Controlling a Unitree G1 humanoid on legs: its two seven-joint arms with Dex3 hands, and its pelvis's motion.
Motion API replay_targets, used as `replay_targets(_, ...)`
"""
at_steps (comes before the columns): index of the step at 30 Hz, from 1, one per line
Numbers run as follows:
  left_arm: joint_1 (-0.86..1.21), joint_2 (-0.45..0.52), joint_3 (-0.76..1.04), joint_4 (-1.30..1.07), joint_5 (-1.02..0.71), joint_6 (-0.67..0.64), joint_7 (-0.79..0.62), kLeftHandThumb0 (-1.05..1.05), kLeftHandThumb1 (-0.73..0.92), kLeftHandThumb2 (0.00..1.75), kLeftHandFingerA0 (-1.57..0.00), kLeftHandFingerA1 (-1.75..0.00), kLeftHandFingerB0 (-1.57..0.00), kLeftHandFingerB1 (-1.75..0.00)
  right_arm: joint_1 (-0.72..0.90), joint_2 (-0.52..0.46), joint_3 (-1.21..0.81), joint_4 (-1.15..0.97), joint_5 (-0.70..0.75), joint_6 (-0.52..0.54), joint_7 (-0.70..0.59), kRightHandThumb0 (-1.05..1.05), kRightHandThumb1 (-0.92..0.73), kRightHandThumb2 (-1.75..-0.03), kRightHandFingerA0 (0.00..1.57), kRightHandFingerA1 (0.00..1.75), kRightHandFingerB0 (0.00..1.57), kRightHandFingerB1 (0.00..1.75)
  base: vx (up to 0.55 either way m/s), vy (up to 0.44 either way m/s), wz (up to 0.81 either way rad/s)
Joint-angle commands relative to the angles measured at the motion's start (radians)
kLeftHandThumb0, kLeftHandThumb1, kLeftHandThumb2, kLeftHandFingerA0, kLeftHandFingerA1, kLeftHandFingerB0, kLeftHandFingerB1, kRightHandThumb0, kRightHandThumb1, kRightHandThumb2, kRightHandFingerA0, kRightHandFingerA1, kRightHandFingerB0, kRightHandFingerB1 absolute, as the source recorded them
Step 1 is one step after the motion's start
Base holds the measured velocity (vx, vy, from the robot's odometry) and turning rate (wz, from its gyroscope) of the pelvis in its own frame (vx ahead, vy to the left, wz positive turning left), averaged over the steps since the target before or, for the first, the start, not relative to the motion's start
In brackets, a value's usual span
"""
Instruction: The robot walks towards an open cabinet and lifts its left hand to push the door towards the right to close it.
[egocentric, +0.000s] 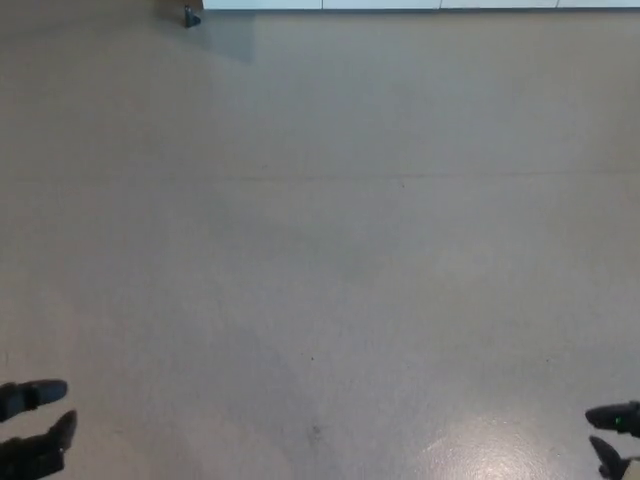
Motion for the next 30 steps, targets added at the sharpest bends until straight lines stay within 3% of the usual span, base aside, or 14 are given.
replay_targets(1, -0.021, 0.029, 0.037, 0.048, -0.049, -0.094, -0.036, -0.35, 0.31, 1.01, -0.58, -0.69, -0.54, -0.76, -0.012, -0.035, -0.007, 0.057, -0.021, -0.133, -0.076, -0.38, -0.66, -0.6, 0.81, 0.61, 0.68, 0.49, 0.07, -0.012, 0.24)
replay_targets(10, 0.05, 0.02, 0.022, 0.071, -0.031, -0.138, -0.033, -0.37, 0.33, 0.92, -0.67, -0.61, -0.59, -0.81, 0.061, -0.035, 0.004, 0.098, -0.025, -0.183, -0.093, -0.36, -0.65, -0.59, 0.83, 0.64, 0.69, 0.5, 0.07, 0.026, 0.06)
replay_targets(14, 0.068, 0.017, 0.015, 0.075, -0.03, -0.146, -0.032, -0.37, 0.34, 0.91, -0.67, -0.6, -0.57, -0.78, 0.082, -0.034, 0.002, 0.098, -0.022, -0.196, -0.089, -0.36, -0.66, -0.6, 0.8, 0.63, 0.67, 0.5, 0.17, 0.205, -0.22)
replay_targets(16, 0.078, 0.017, 0.012, 0.073, -0.03, -0.149, -0.038, -0.35, 0.31, 0.98, -0.66, -0.61, -0.55, -0.78, 0.093, -0.036, 0.01, 0.094, -0.033, -0.189, -0.101, -0.36, -0.66, -0.6, 0.83, 0.62, 0.69, 0.49, 0.16, 0.261, 0.16)
replay_targets(18, 0.066, 0.011, 0.008, 0.072, -0.025, -0.135, -0.007, -0.29, 0.3, 1.02, -0.63, -0.72, -0.58, -0.78, 0.087, -0.038, 0.011, 0.099, -0.035, -0.195, -0.101, -0.37, -0.67, -0.6, 0.83, 0.61, 0.7, 0.51, 0.27, 0.227, 0.07)
replay_targets(20, 0.064, 0.01, 0.01, 0.072, -0.031, -0.139, -0.011, -0.26, 0.28, 1.06, -0.66, -0.63, -0.57, -0.8, 0.083, -0.037, 0.012, 0.102, -0.035, -0.192, -0.097, -0.36, -0.67, -0.6, 0.83, 0.61, 0.69, 0.5, 0.24, 0.103, 0.06)
replay_targets(23, 0.062, 0.011, 0.01, 0.073, -0.034, -0.141, -0.015, -0.26, 0.28, 1.05, -0.66, -0.63, -0.57, -0.78, 0.078, -0.035, 0.012, 0.106, -0.035, -0.19, -0.099, -0.36, -0.67, -0.6, 0.84, 0.62, 0.7, 0.5, 0.24, 0.007, 0.09)
replay_targets(24, 0.065, 0.015, 0.002, 0.074, -0.028, -0.144, -0.024, -0.3, 0.31, 1.03, -0.58, -0.69, -0.53, -0.76, 0.08, -0.034, 0.011, 0.107, -0.033, -0.193, -0.096, -0.36, -0.66, -0.6, 0.84, 0.62, 0.7, 0.49, 0.26, -0.055, 0.07)
replay_targets(30, 0.065, 0.013, 0.0, 0.073, -0.034, -0.149, -0.025, -0.34, 0.31, 1.01, -0.59, -0.71, -0.53, -0.76, 0.079, -0.035, 0.012, 0.103, -0.033, -0.191, -0.096, -0.36, -0.66, -0.6, 0.83, 0.61, 0.68, 0.48, 0.31, -0.172, 0.04)
